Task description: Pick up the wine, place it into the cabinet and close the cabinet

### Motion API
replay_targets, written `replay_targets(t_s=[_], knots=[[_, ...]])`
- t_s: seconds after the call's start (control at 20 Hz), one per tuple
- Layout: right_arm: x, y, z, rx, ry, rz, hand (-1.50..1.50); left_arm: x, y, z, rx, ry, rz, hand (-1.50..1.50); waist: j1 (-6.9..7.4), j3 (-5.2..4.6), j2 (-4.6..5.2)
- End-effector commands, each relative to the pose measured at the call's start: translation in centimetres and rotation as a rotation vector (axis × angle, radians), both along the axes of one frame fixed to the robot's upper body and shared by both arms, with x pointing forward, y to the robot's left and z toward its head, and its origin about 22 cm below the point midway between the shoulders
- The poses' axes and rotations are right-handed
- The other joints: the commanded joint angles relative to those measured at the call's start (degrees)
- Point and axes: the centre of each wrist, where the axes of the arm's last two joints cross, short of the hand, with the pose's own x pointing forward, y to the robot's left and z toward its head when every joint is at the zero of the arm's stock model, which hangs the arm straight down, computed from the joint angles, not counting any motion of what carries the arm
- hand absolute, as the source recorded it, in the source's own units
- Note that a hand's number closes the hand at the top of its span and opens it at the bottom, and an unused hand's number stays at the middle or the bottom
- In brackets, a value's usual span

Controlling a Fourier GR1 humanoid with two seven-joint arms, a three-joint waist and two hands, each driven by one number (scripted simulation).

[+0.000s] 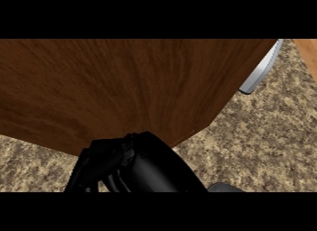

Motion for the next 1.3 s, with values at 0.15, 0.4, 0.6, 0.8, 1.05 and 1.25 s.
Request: replay_targets(t_s=[0.15,0.4,0.6,0.8,1.05,1.25], knots=[[7.5,1.4,1.0,0.006,-0.009,-0.076,1.50,0.1,0.4,1.3,-0.015,0.012,-0.041,-1.50,-0.18,0.10,0.44],[11.5,1.8,1.4,-0.030,-0.031,-0.147,1.50,0.1,0.1,0.6,-0.011,0.040,-0.051,-1.50,-0.38,0.07,0.45],[13.8,0.4,1.4,-0.016,-0.056,-0.192,1.50,0.4,-0.6,1.4,-0.019,0.062,-0.061,-1.50,-0.80,0.12,0.30],[16.6,-2.3,-0.1,-0.024,-0.043,-0.192,1.50,2.3,-1.7,-0.4,-0.009,0.075,-0.077,-1.50,-1.77,0.09,0.69],[17.1,-2.3,0.7,-0.059,-0.070,-0.208,1.50,3.5,-2.3,-0.4,-0.009,0.090,-0.093,-1.50,-2.17,0.07,0.50],[18.5,-4.4,0.5,-0.062,-0.098,-0.219,1.50,4.5,-3.9,-0.6,-0.041,0.070,-0.062,-1.50,-2.85,0.11,0.95]])
